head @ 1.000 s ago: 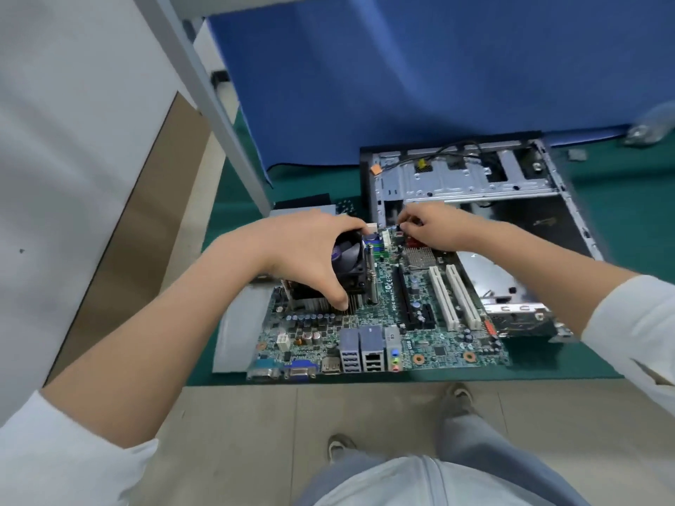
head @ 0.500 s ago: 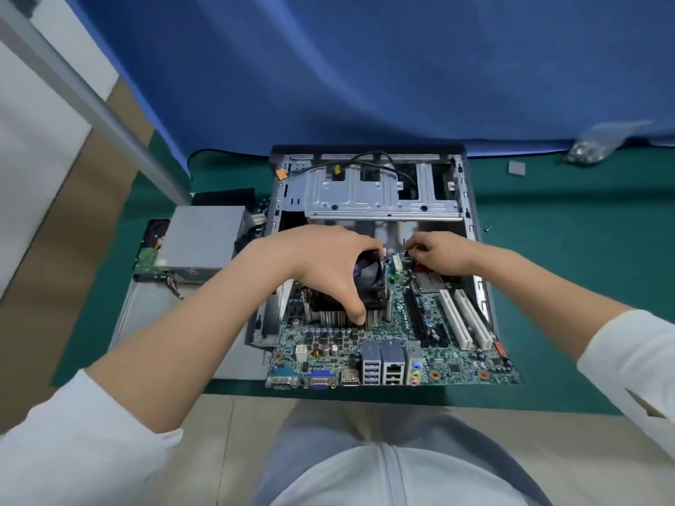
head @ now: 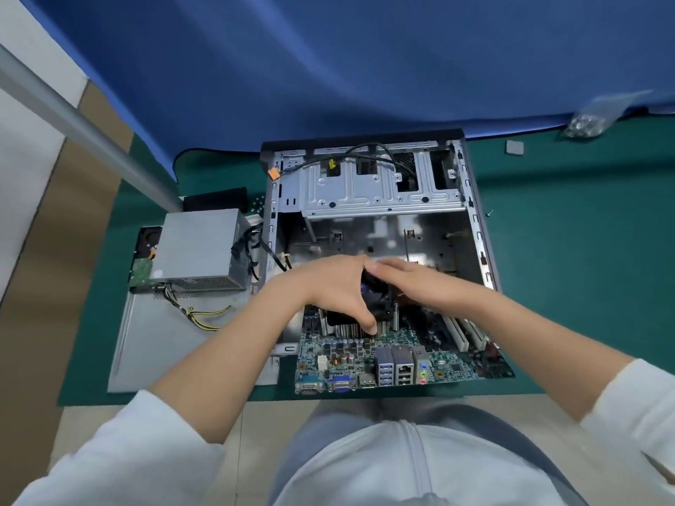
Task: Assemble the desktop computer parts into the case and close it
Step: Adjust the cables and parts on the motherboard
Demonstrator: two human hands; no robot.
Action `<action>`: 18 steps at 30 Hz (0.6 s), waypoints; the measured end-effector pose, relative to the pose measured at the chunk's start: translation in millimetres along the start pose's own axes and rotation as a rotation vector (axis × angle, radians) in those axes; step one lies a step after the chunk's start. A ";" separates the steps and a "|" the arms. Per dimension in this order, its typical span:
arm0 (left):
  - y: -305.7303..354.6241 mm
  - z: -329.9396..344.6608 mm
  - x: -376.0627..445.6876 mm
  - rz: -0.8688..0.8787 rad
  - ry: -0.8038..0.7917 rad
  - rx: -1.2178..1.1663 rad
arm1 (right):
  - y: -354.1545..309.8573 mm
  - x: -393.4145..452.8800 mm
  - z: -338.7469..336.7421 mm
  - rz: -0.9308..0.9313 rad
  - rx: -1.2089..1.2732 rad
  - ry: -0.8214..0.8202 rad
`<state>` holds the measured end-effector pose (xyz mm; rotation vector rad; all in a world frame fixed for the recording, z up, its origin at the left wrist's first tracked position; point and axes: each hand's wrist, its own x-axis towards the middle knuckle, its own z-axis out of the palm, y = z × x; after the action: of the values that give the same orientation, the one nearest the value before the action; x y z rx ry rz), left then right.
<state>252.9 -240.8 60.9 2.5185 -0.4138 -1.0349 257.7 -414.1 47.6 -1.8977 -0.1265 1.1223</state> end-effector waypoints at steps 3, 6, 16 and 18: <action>-3.6 5.6 1.4 -0.022 -0.005 -0.052 | 8.4 1.3 8.0 -0.002 0.016 -0.021; -10.0 7.7 -0.8 -0.028 0.035 -0.093 | 14.2 5.1 5.3 0.012 -0.006 -0.033; -30.6 29.5 -12.6 -0.058 0.240 -0.214 | 29.8 18.9 -8.7 0.013 -0.100 -0.057; -28.1 25.2 -7.5 -0.011 0.318 -0.176 | 27.8 22.8 -15.1 -0.034 -0.130 -0.012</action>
<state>233.1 -218.9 36.3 2.4684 -0.2064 -0.6268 273.1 -429.1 15.1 -1.9960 -0.2426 1.1269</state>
